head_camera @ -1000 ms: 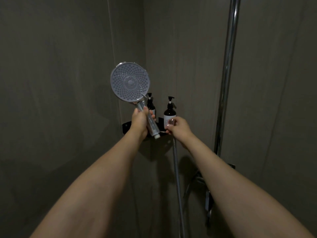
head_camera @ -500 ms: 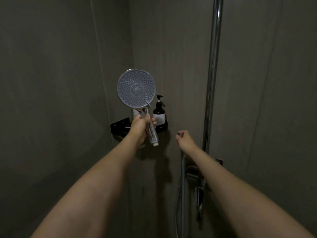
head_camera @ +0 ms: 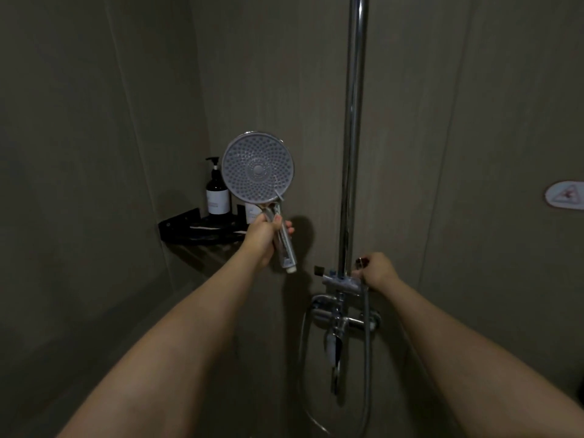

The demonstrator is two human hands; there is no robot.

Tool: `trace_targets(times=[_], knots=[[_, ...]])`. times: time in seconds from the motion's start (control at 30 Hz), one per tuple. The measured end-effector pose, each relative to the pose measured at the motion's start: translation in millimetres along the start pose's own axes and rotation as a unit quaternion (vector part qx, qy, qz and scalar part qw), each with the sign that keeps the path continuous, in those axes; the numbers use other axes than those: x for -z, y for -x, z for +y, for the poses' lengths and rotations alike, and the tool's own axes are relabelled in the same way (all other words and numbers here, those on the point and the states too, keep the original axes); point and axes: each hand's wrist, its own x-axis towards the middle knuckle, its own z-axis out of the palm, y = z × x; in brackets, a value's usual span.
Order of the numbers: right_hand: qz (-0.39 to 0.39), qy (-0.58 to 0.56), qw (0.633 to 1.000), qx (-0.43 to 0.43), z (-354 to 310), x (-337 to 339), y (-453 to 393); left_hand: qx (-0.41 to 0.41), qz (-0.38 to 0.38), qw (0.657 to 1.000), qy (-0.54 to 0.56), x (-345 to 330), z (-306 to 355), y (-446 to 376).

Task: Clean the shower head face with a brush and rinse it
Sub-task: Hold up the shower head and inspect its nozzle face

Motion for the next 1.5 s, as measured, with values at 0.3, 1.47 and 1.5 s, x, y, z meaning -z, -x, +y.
trace_targets(times=[0.3,1.47,1.5], knots=[[0.064,-0.038,0.997,-0.015,25,0,-27,0.015,0.02,0.999,-0.041,1,-14,-23],[-0.045,0.133,0.99,-0.004,44,-6,-41,0.029,0.092,0.995,-0.026,0,-39,-34],[-0.051,0.148,0.988,0.004,42,-7,-40,0.031,0.091,0.995,-0.027,-1,-41,-33]])
